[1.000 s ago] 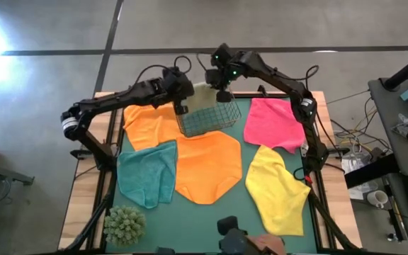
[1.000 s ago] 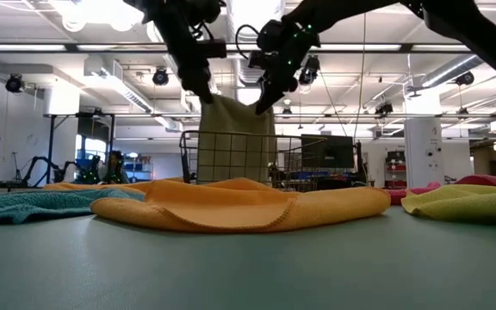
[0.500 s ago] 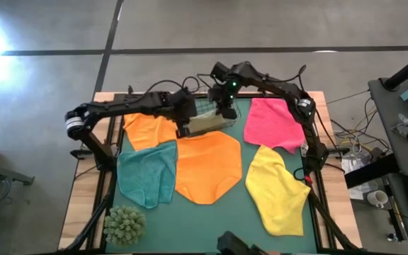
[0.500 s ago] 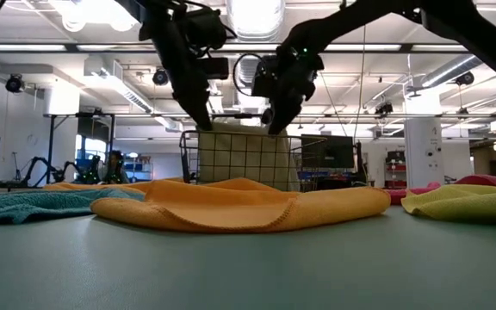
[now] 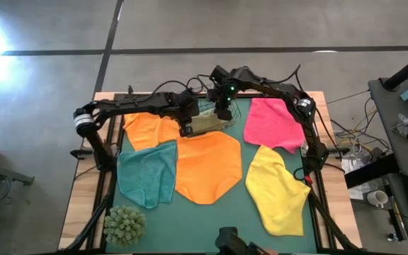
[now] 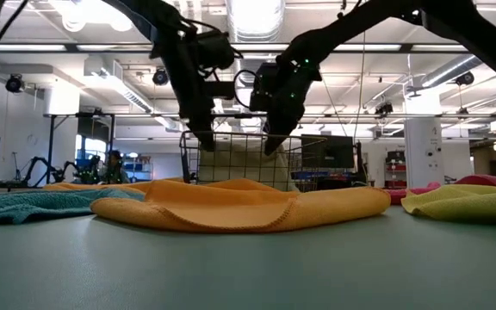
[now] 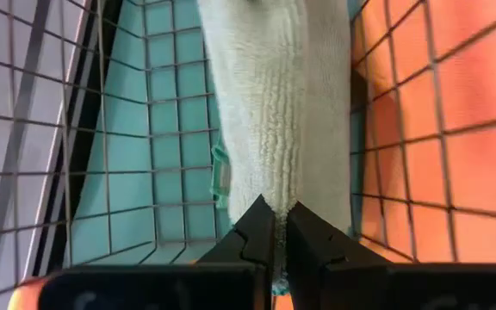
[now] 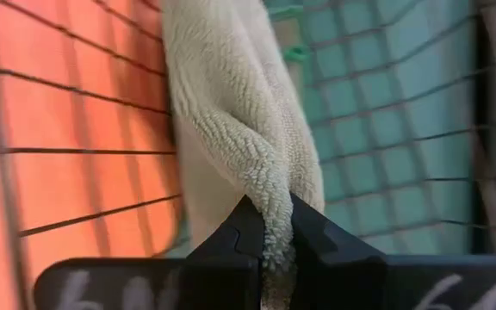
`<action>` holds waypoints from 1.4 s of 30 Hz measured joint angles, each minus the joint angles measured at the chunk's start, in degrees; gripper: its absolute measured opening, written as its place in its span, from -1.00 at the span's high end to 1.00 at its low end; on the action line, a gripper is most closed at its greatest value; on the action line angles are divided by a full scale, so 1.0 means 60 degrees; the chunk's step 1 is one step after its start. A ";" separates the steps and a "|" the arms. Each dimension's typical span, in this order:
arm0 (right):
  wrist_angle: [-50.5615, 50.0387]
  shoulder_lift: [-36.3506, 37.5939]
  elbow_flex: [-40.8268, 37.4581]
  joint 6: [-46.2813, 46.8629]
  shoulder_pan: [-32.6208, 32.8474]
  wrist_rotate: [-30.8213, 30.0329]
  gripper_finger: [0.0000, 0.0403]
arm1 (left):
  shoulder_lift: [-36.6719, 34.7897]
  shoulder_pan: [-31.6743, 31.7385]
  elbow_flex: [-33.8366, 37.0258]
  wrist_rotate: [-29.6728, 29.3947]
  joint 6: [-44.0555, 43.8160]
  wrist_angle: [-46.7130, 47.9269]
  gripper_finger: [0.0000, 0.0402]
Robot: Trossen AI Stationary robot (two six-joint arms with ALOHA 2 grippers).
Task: Fold microfiber towels
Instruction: Put the light green microfiber cloth into the wire basket, then adjust the wire basket
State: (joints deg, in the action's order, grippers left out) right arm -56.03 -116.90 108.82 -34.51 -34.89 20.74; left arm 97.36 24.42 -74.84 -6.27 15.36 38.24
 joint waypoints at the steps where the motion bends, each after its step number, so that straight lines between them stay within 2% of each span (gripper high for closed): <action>1: 0.0081 0.0000 0.0018 -0.0003 0.0003 -0.0167 0.95 | 0.0083 0.0033 -0.0011 -0.0043 0.0002 -0.0059 1.00; 7: 0.0441 0.0000 -0.0001 -0.0248 -0.0005 -0.0252 0.95 | 0.0353 0.0062 -0.0021 -0.0614 0.0002 -0.0111 1.00; 11: 0.0424 0.0000 -0.0059 -0.0408 -0.0005 -0.0260 0.93 | 0.0340 0.0101 -0.0032 -0.0625 0.0003 -0.0240 0.96; 18: 0.0746 0.0000 -0.0059 -0.0408 -0.0005 -0.0281 0.73 | 0.0299 0.0128 -0.0035 -0.0647 0.0007 -0.0277 0.65; 23: 0.0820 0.0000 0.0039 -0.0398 -0.0005 -0.1426 0.51 | 0.0295 0.0169 -0.0122 -0.0971 0.0015 -0.0275 0.42; 28: 0.0815 0.0000 0.0337 -0.0463 -0.0123 -0.1561 0.36 | 0.0267 0.0301 -0.0502 -0.1259 0.0029 -0.0283 0.27; 36: -0.0129 0.0000 0.1273 -0.0303 -0.0450 -0.1553 0.24 | -0.0044 0.0453 -0.1201 -0.1376 0.0497 0.0667 0.23; 42: -0.1297 0.0000 0.1895 -0.0003 -0.0846 -0.1443 0.29 | -0.0842 0.0393 -0.0719 -0.1284 -0.0389 0.1592 0.23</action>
State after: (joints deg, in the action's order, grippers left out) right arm -63.82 -116.90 120.18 -34.52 -39.96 12.08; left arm 92.31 26.78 -79.15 -13.97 13.02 47.80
